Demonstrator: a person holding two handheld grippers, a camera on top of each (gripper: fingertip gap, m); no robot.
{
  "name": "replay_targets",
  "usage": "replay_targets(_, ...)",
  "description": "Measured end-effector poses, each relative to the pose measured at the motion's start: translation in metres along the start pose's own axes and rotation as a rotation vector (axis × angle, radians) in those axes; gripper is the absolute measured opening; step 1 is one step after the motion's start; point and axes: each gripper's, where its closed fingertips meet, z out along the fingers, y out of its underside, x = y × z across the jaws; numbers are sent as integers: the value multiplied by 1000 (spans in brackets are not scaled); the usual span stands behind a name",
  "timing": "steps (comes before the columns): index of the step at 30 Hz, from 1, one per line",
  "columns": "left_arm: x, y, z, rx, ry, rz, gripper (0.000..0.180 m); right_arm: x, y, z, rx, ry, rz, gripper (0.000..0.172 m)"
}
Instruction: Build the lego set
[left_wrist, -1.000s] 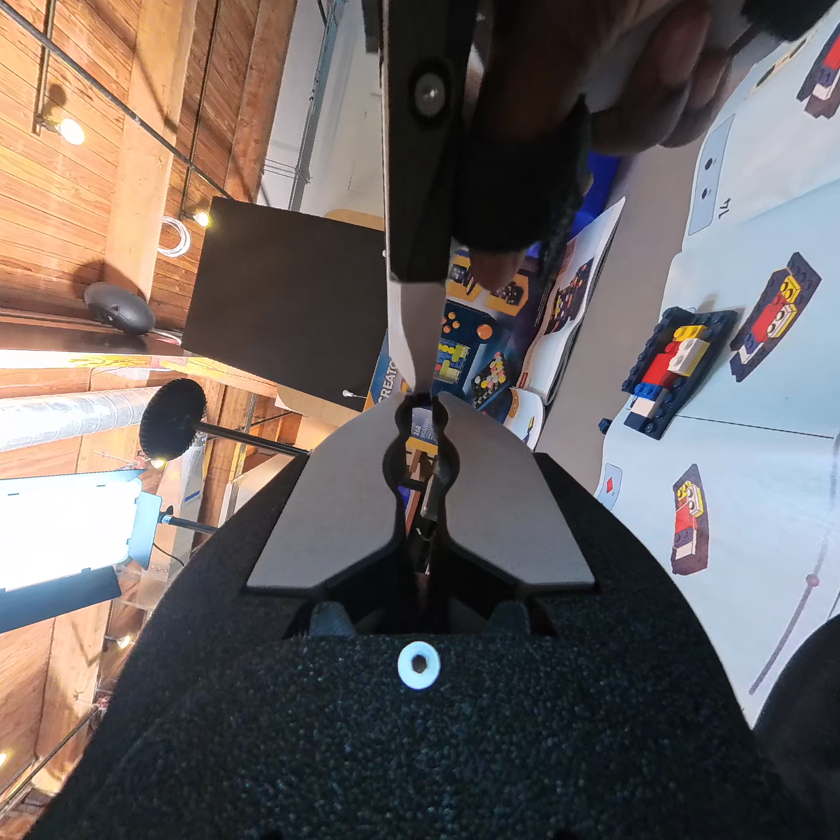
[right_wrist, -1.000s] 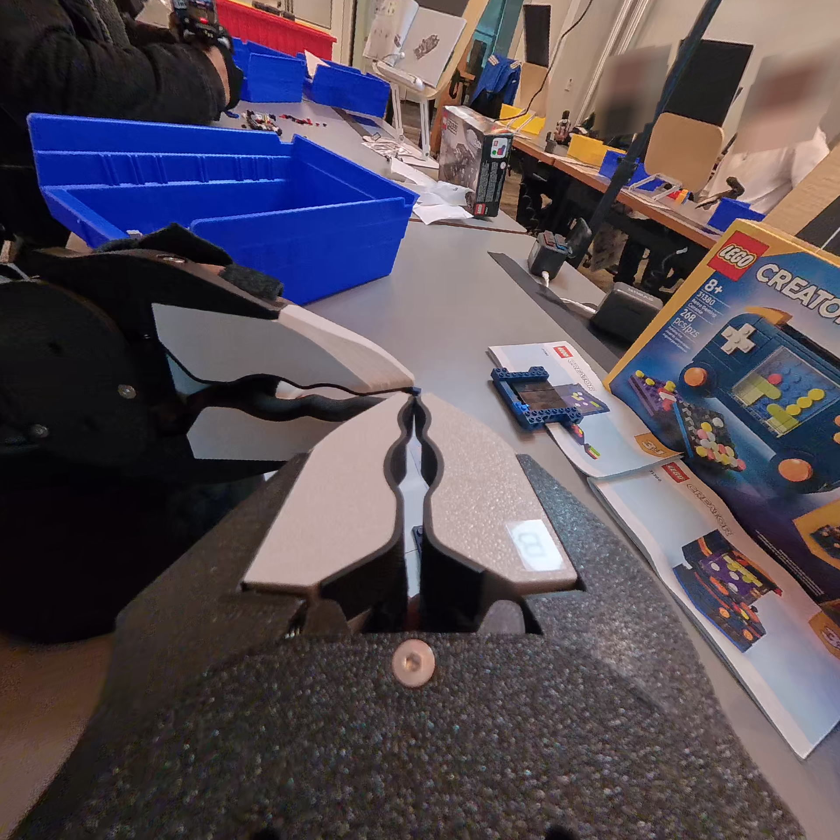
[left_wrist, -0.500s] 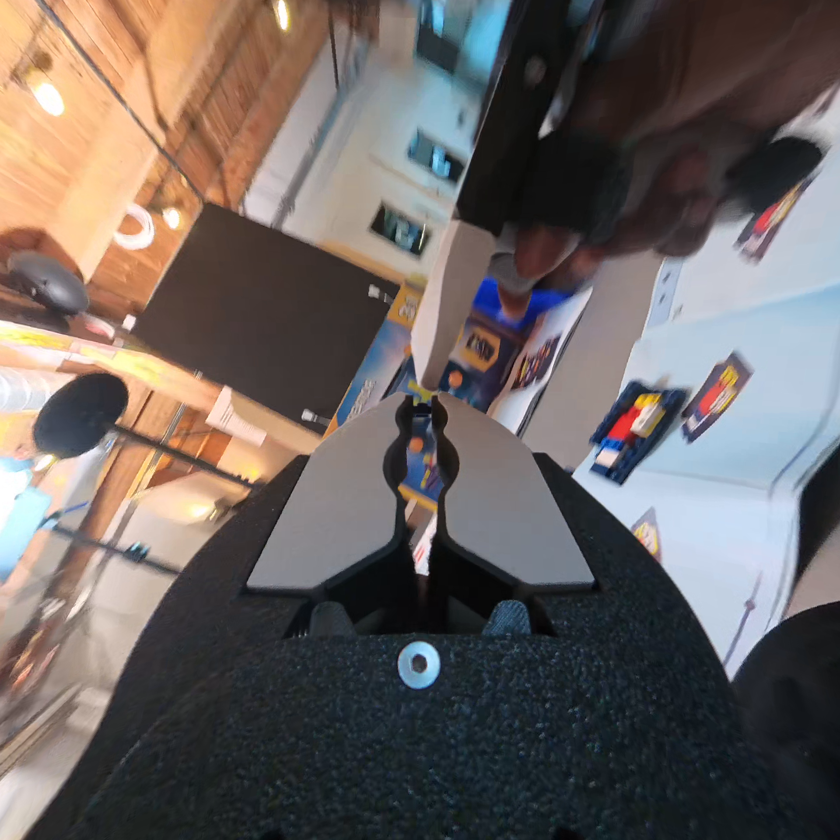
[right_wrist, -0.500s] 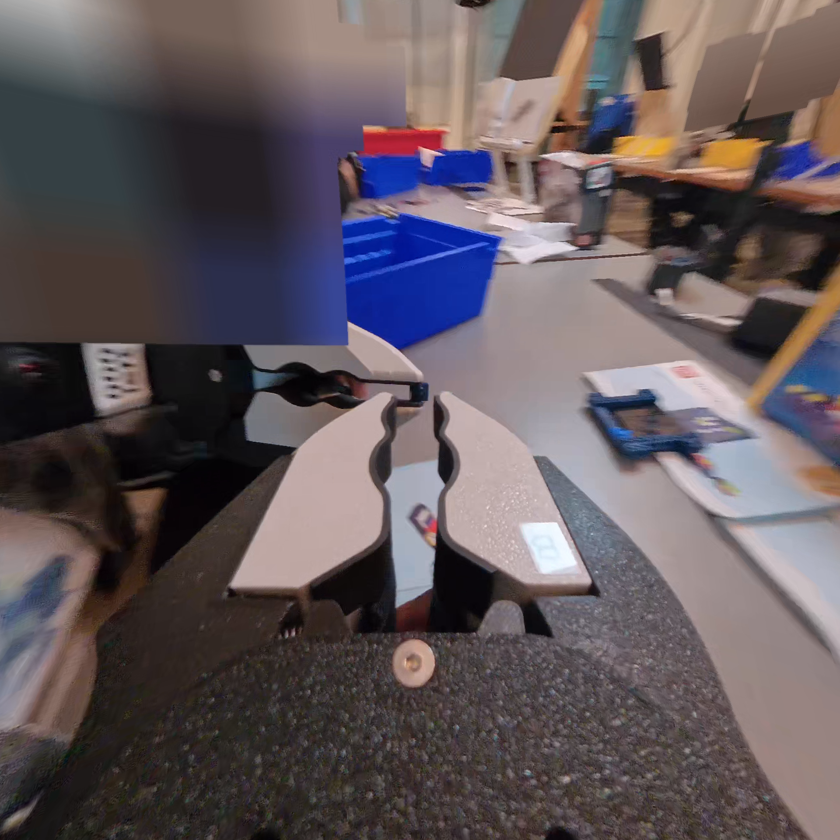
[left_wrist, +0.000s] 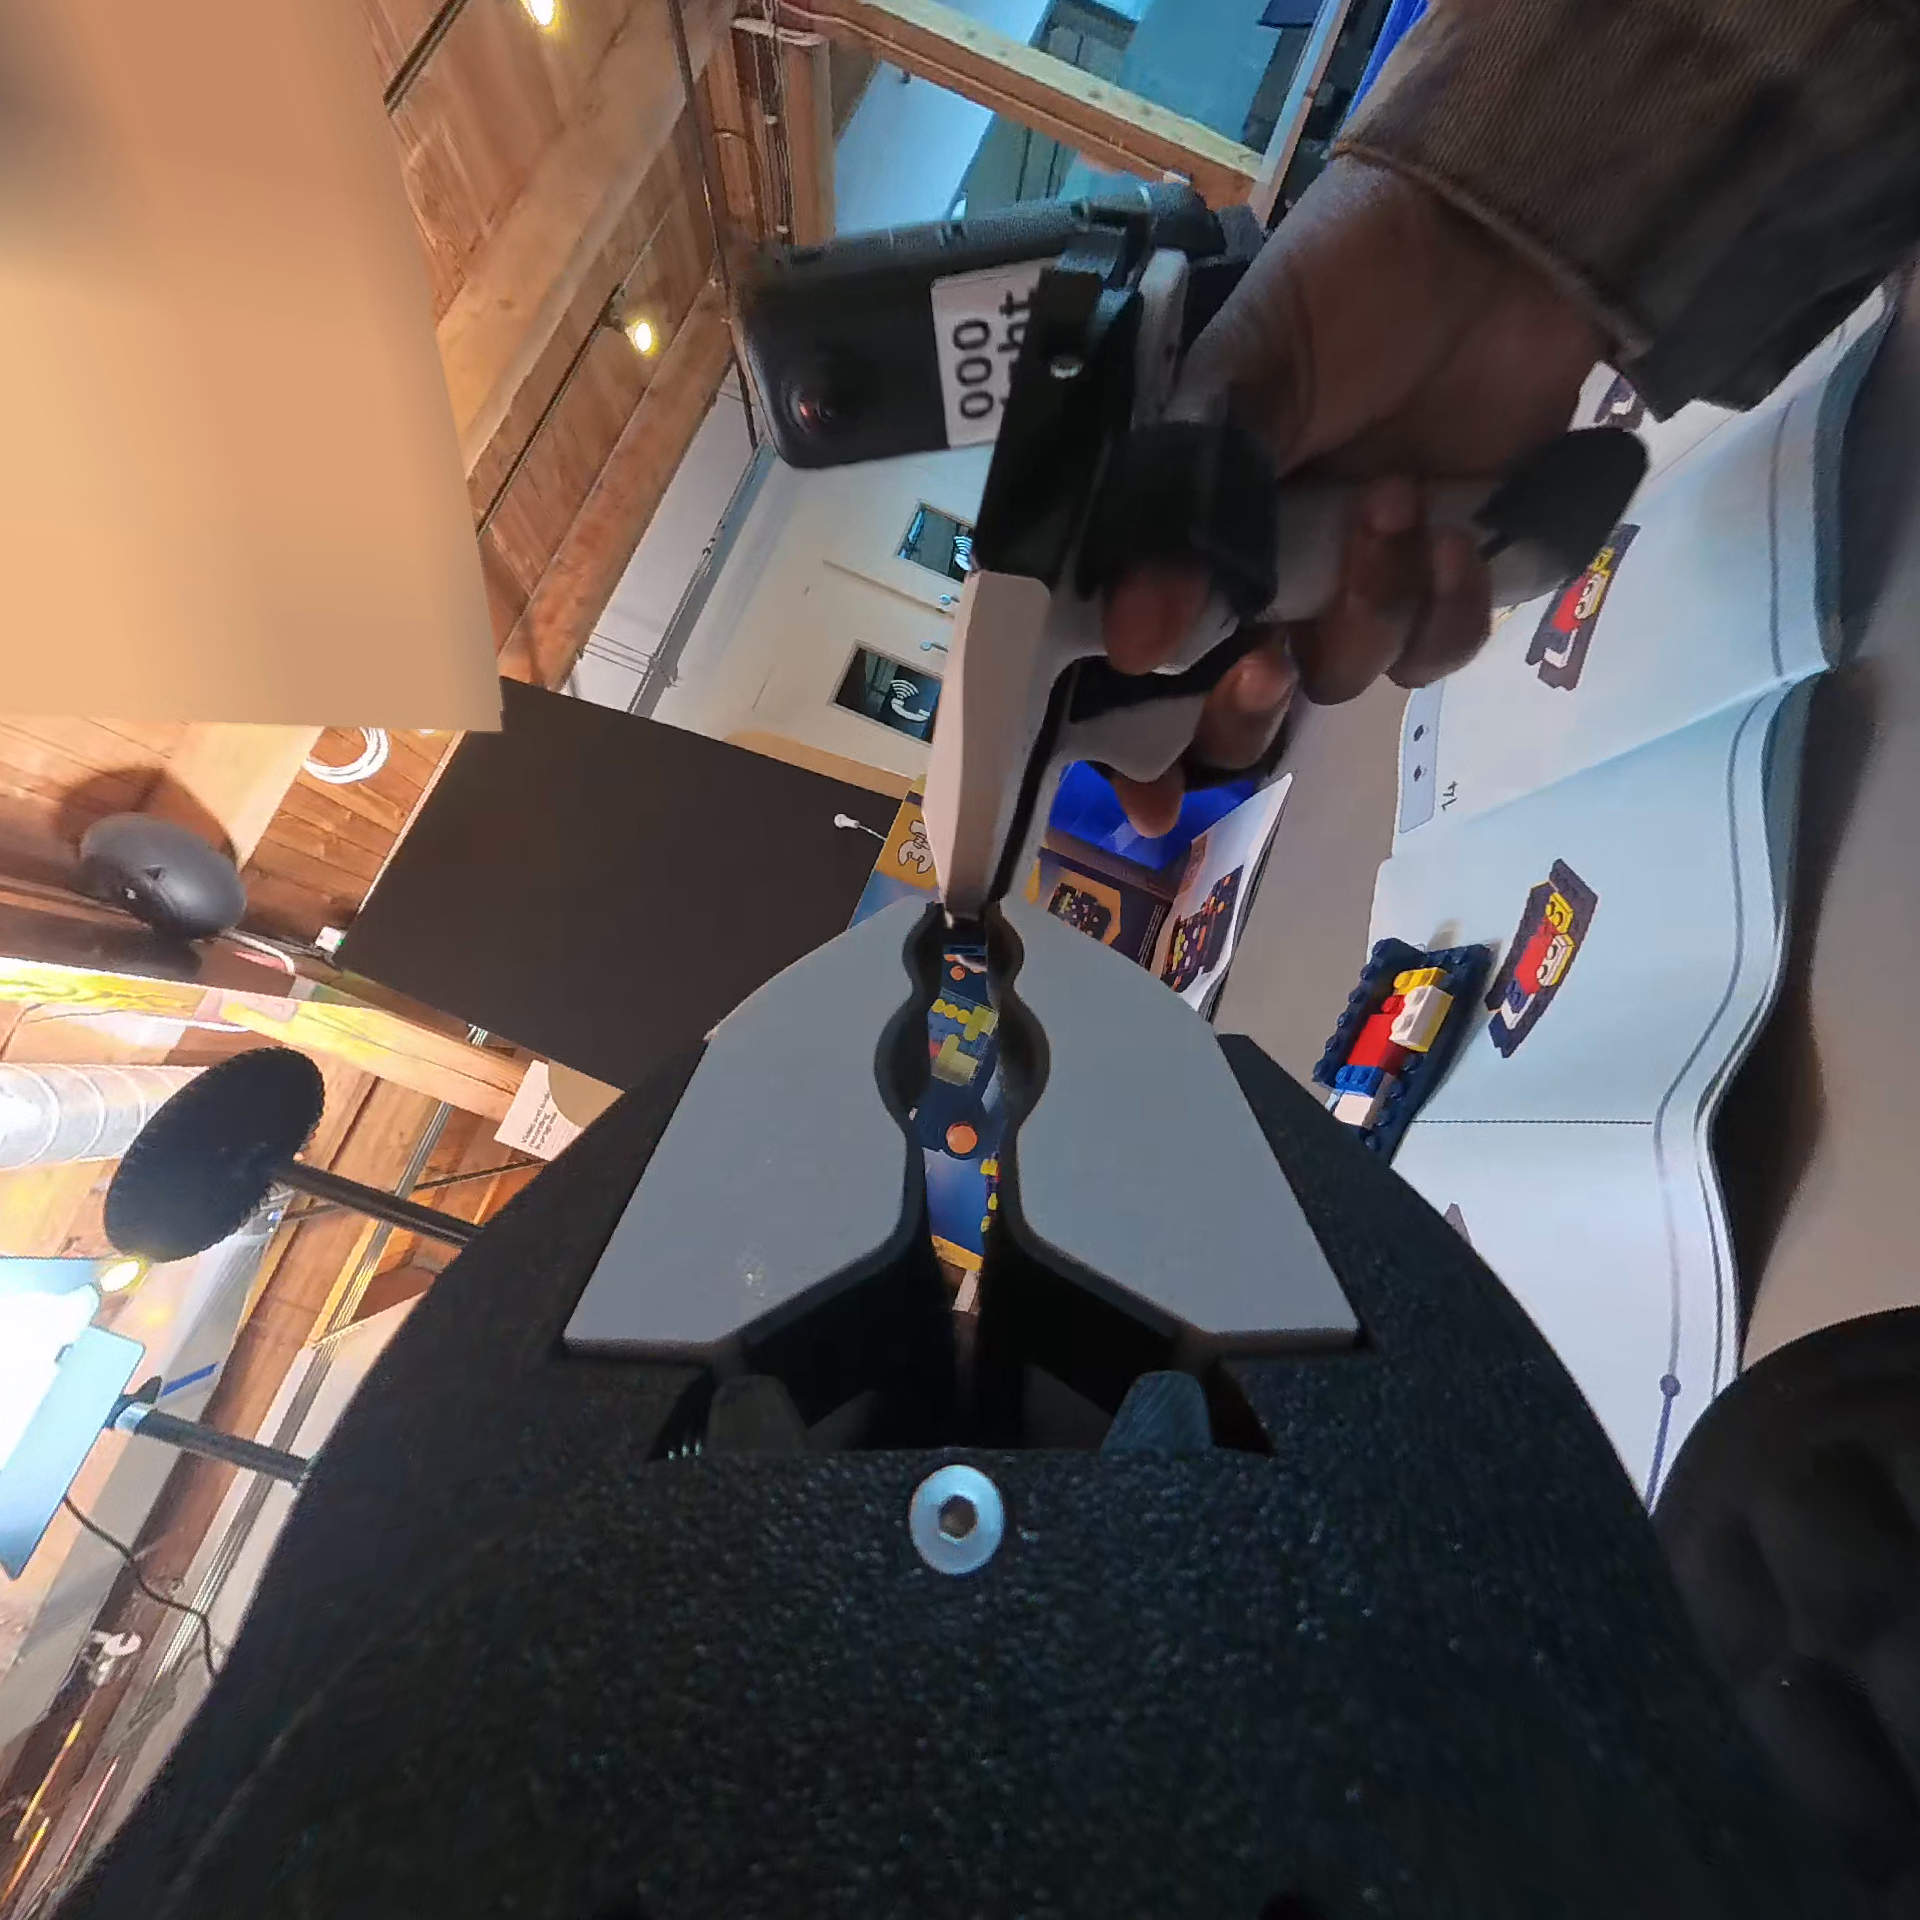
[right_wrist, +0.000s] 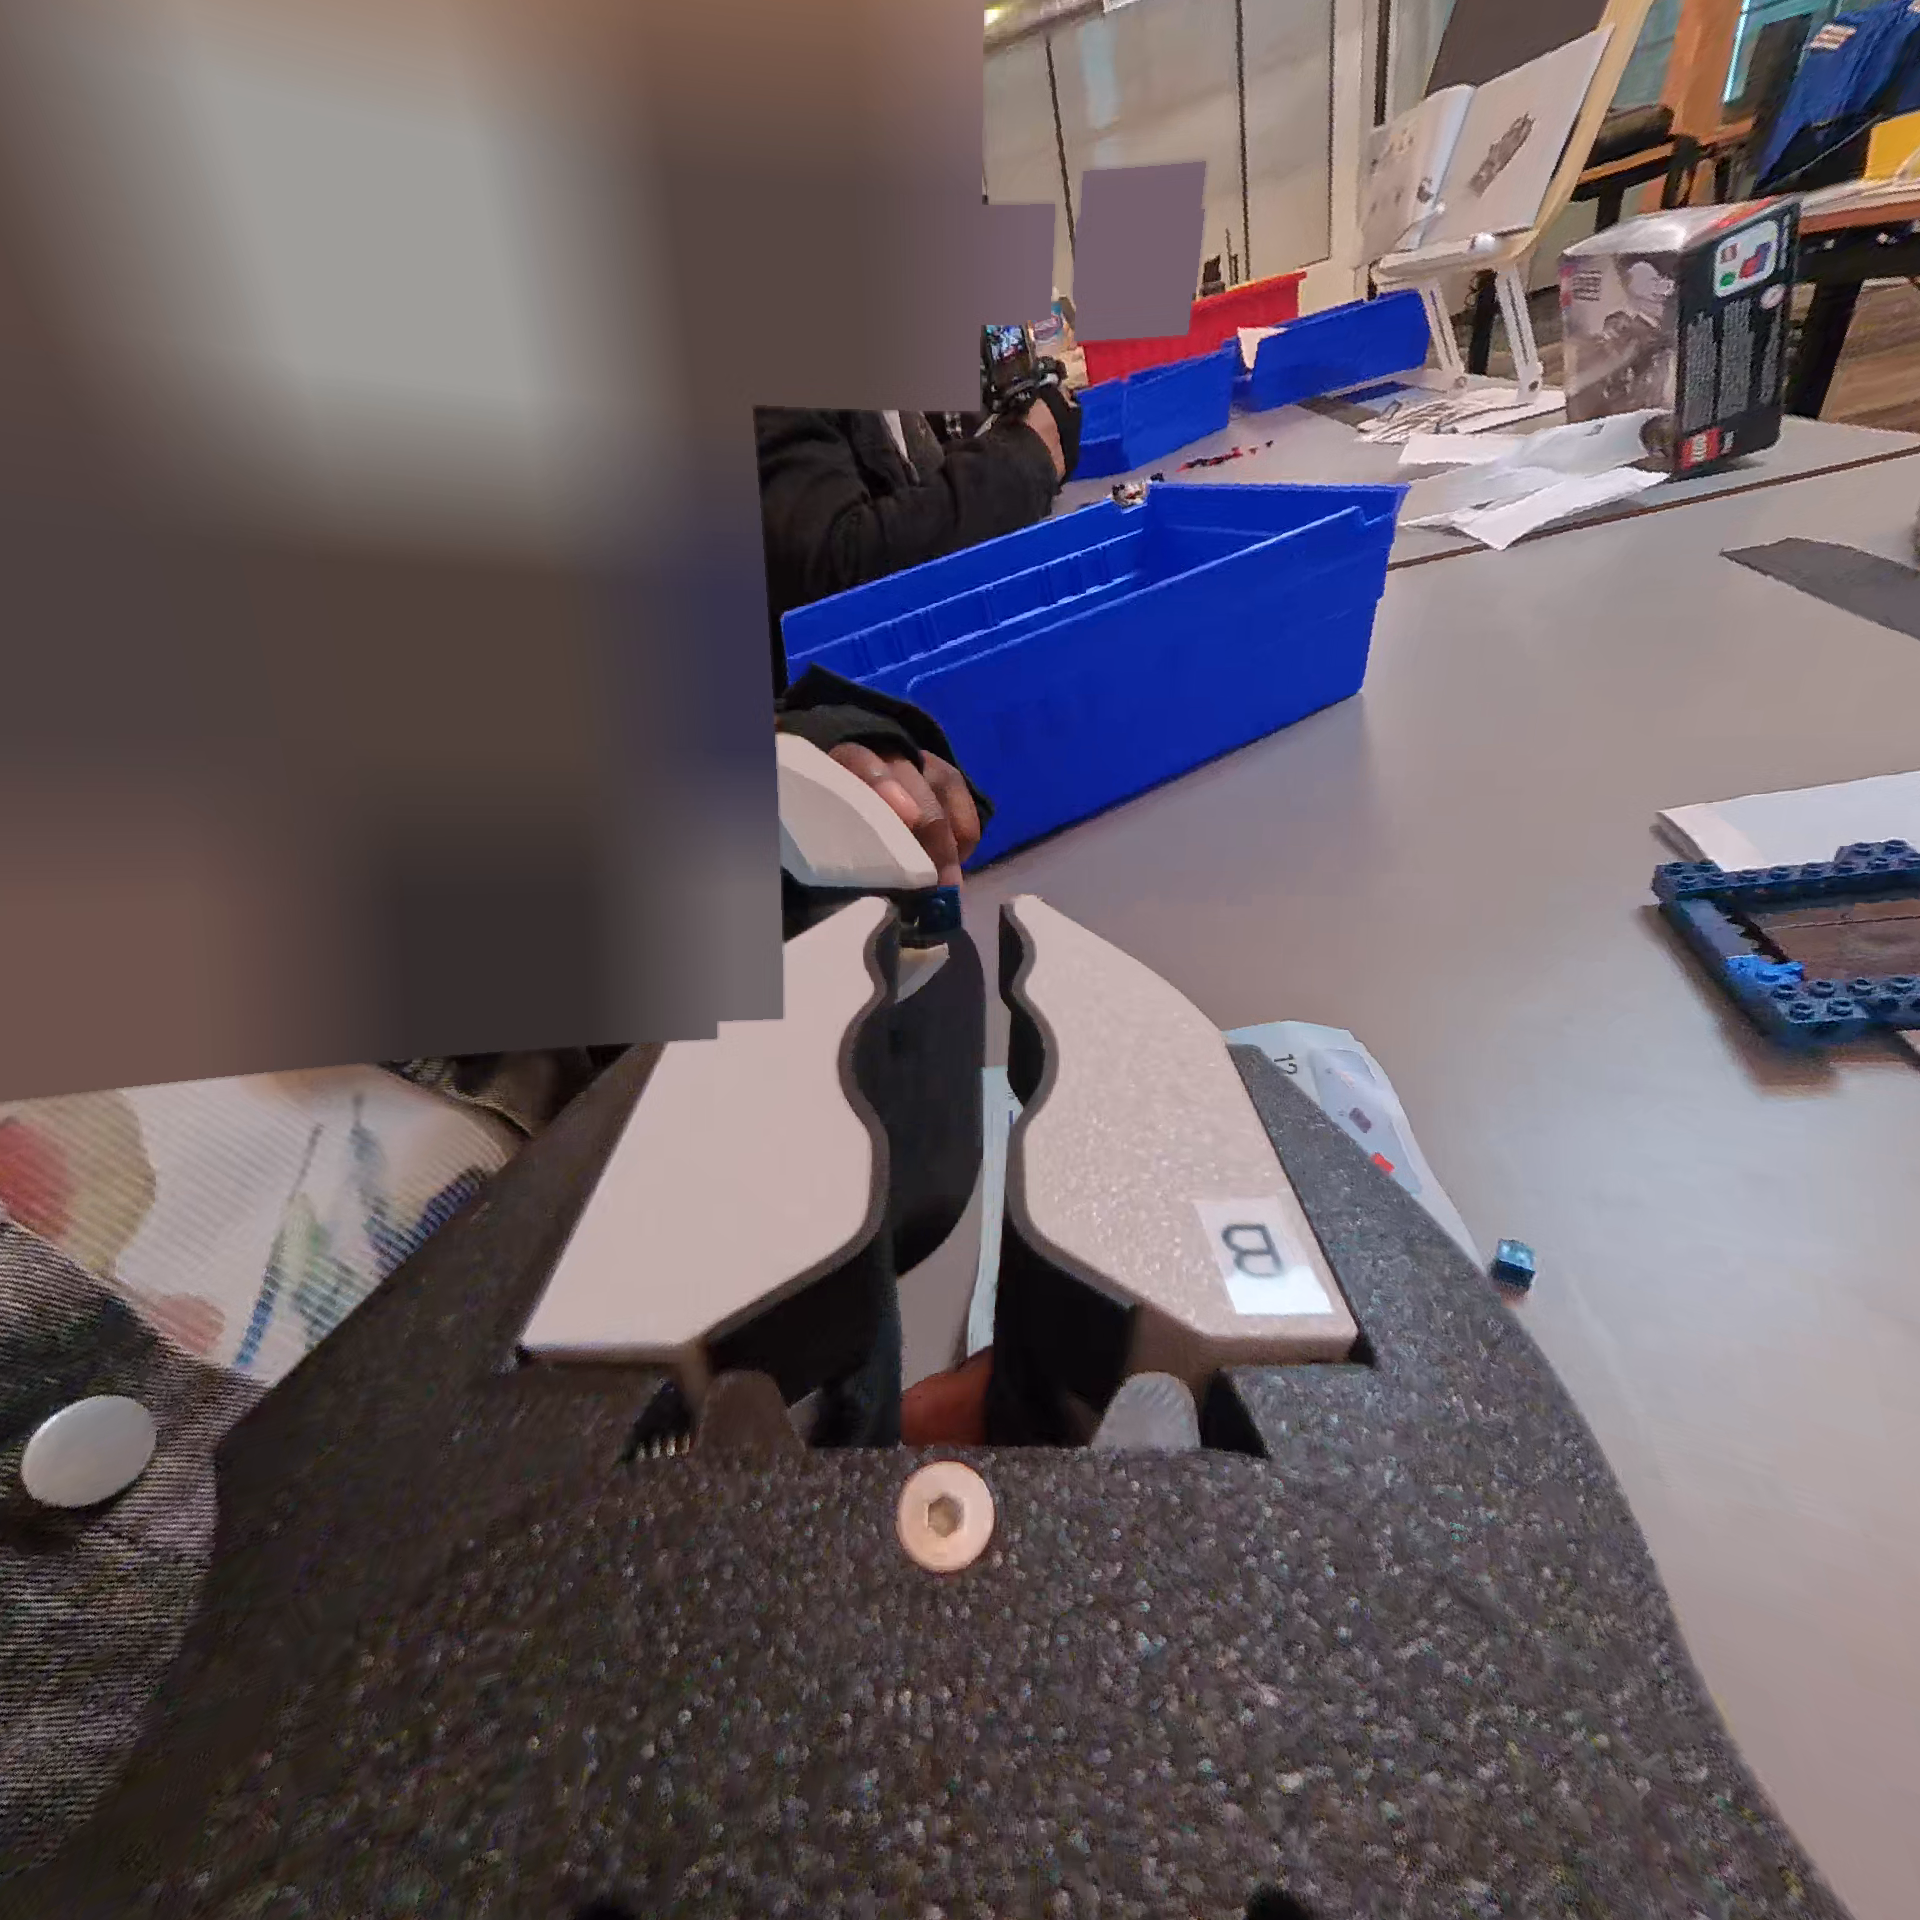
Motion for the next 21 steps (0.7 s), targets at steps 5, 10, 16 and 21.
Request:
replay_targets(5, 2, -1, 0, 7, 13, 10, 7, -2, 2, 1, -23, -1, -38, 13)
replay_targets(10, 3, -1, -1, 5, 14, 15, 7, -2, 2, 0, -24, 5, -48, 8)
replay_targets(16, 4, -1, -1, 9, 19, 7, 7, -1, 3, 1, -24, 10, -63, 7)
replay_targets(21, 3, -1, 0, 10, 10, -29, 14, 0, 0, -1, 7, 8, -44, 7)
